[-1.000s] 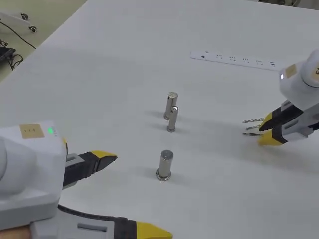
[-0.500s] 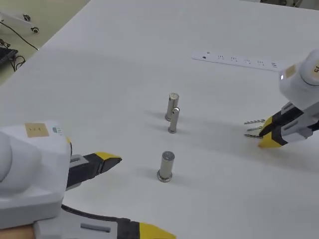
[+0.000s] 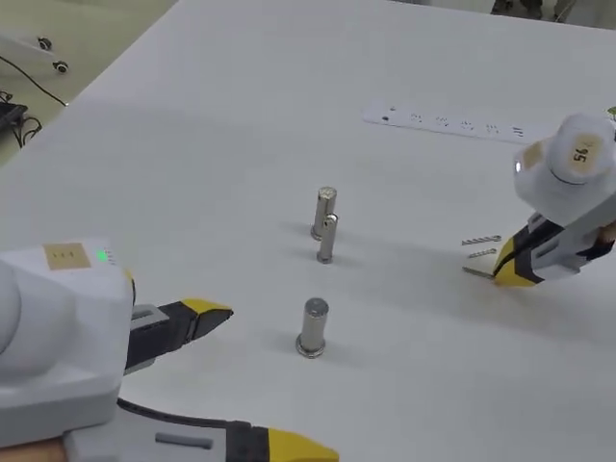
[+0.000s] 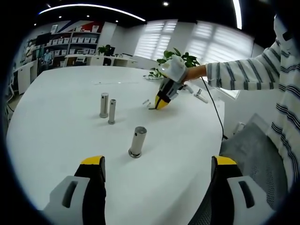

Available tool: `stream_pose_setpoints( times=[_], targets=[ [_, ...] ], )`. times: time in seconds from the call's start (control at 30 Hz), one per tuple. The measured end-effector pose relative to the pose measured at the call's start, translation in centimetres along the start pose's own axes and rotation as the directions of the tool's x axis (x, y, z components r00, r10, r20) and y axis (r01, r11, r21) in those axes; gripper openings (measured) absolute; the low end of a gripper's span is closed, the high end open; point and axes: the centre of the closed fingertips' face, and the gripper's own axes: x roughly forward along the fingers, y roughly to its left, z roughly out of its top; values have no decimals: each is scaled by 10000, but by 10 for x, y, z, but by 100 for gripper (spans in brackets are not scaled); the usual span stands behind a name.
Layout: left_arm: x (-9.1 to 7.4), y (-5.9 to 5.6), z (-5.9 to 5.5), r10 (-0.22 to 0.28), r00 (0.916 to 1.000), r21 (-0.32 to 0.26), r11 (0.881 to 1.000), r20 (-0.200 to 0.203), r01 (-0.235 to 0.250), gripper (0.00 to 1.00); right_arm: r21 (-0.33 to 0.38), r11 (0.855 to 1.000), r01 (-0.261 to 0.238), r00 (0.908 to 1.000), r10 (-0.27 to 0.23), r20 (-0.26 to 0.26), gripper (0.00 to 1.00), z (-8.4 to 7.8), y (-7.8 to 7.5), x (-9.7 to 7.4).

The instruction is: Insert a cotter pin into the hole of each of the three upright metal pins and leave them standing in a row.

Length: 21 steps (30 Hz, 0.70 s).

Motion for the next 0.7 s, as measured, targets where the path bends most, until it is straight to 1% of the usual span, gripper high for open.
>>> stream_pose_setpoints(
  times=[0.1,0.17,0.2,0.27,0.3,0.33,0.47,0.6,0.63,0.67,0.7],
  targets=[
    [0,-1,2,-45,10000,39,10000,32,45,93,-115,9999,80,10000,-80,31,4,0,0,0],
    [0,-1,3,-41,10000,89,10000,39,41,93,-28,9998,181,9998,-182,-46,3,0,0,0],
    [0,-1,3,-38,10000,119,9999,50,38,93,-123,9997,214,9997,-215,-92,3,0,1,1],
    [0,-1,5,-33,10000,131,9999,94,32,93,-409,9987,311,9993,-320,-211,3,0,1,1],
    [0,-1,5,-40,9999,117,9999,111,38,93,-892,9955,306,9990,-334,-301,3,0,1,0],
    [-1,-2,5,-34,9999,131,9999,121,33,93,-1106,9934,294,9989,-333,-337,2,0,1,0],
    [-3,-2,5,34,9999,174,9998,125,-36,93,-1477,9882,414,9974,-495,-517,2,0,2,1],
    [-5,-2,5,113,9997,138,9998,201,-116,93,-1656,9847,545,9956,-663,-662,2,0,1,0],
    [-5,-3,5,123,9997,145,9998,198,-126,93,-1683,9840,584,9945,-721,-763,2,-1,0,0],
    [-5,-3,5,130,9997,152,9998,196,-133,93,-1883,9800,640,9915,-838,-992,2,-4,-1,0],
    [-6,-3,5,135,9997,169,9998,195,-138,93,-2086,9754,713,9891,-962,-1117,2,-5,-3,-1]
  ],
)
